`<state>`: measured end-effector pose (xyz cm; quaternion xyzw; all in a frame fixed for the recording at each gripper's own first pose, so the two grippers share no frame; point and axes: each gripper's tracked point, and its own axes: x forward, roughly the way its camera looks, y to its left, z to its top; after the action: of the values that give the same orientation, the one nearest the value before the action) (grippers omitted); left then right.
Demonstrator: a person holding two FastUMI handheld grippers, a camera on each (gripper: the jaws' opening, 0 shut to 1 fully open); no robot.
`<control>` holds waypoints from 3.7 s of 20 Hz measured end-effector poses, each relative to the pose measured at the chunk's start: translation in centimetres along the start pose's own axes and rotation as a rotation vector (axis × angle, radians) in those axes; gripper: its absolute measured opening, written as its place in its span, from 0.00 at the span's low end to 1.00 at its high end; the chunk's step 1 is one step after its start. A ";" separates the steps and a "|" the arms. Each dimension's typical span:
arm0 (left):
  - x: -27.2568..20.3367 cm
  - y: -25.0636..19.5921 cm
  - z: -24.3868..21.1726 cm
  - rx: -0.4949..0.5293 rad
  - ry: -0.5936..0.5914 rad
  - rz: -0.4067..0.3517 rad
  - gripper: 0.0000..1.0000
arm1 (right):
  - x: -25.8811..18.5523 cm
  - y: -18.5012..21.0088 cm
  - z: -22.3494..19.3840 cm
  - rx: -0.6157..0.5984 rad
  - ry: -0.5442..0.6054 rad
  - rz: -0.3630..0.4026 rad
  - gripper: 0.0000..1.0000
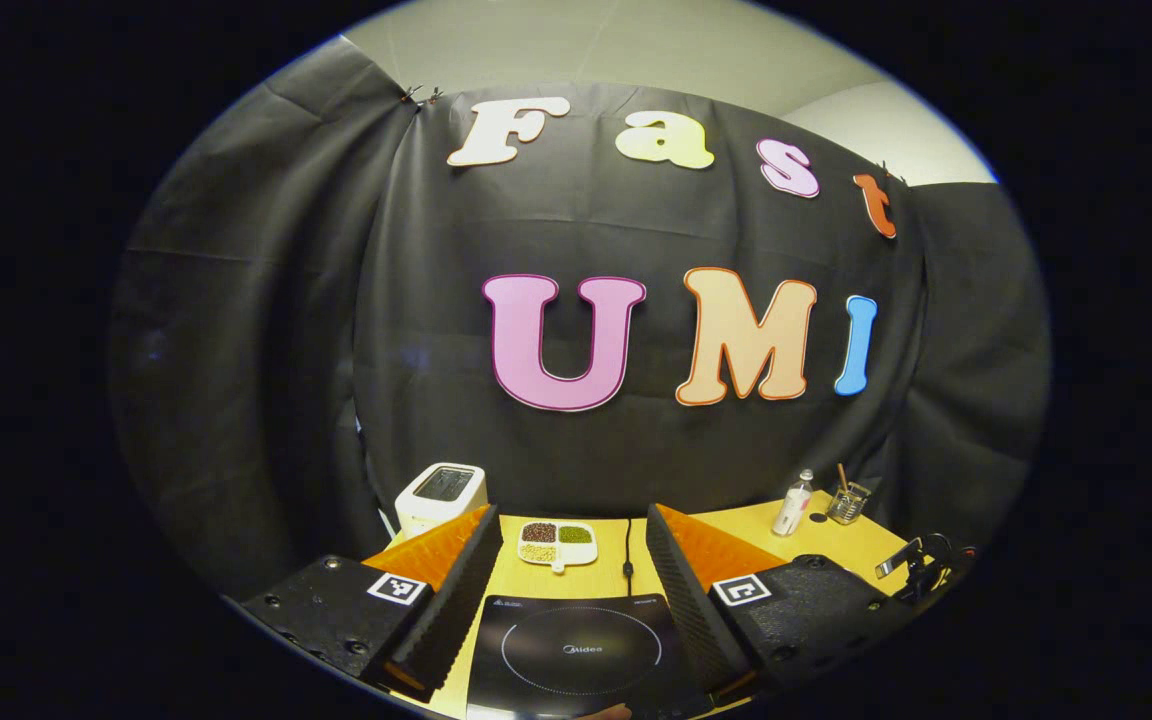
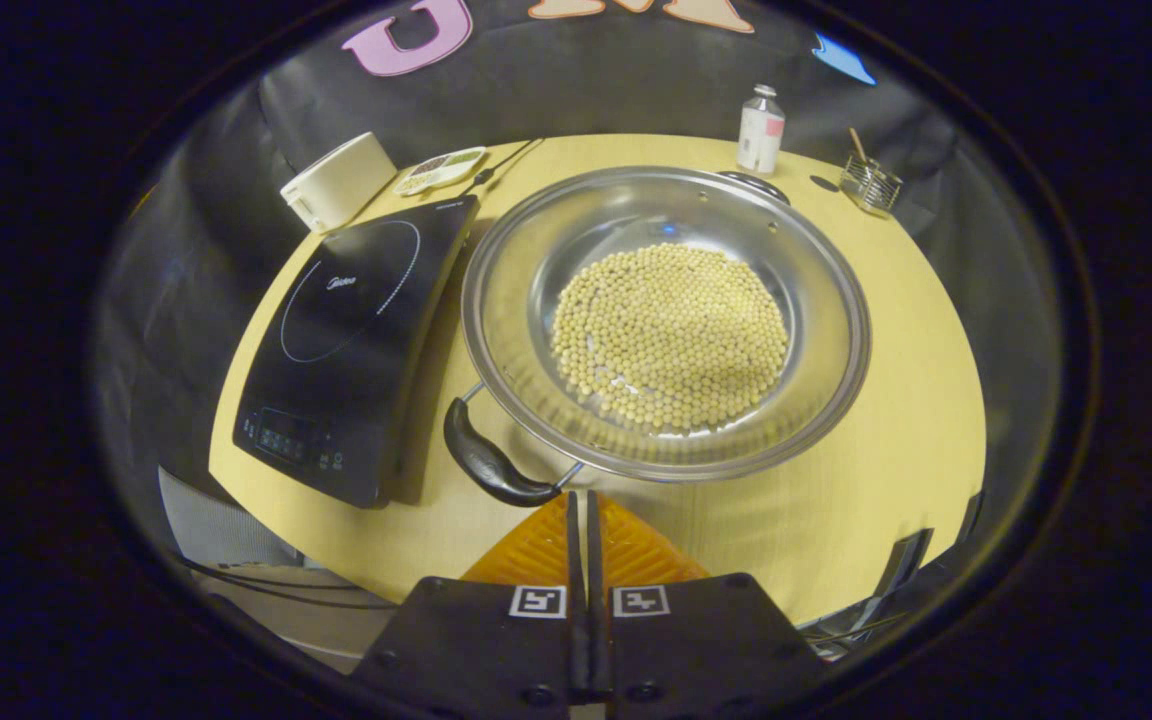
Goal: First push the handle of the pot to place it horizontally, then grasp the pot with both hands and set it on the induction cooktop.
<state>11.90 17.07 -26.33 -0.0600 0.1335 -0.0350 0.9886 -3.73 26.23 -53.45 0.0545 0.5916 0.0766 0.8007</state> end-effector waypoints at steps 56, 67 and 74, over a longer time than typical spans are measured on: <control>2.0 -12.9 -12.9 -0.219 0.412 -0.170 0.86 | -2.6 -15.4 14.2 0.270 -0.327 -0.107 0.52; 3.6 -18.1 -25.0 -0.340 0.702 -0.109 0.86 | 1.4 -22.7 15.8 0.163 -0.257 -0.109 0.85; 5.1 -18.6 -31.0 -0.294 0.831 -0.073 0.87 | 4.6 -22.5 15.3 0.144 -0.185 -0.050 0.83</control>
<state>7.45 -5.21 -54.94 -0.1853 0.5212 -0.0717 0.8300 13.51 5.00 -57.27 0.1041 0.5202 0.0085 0.8477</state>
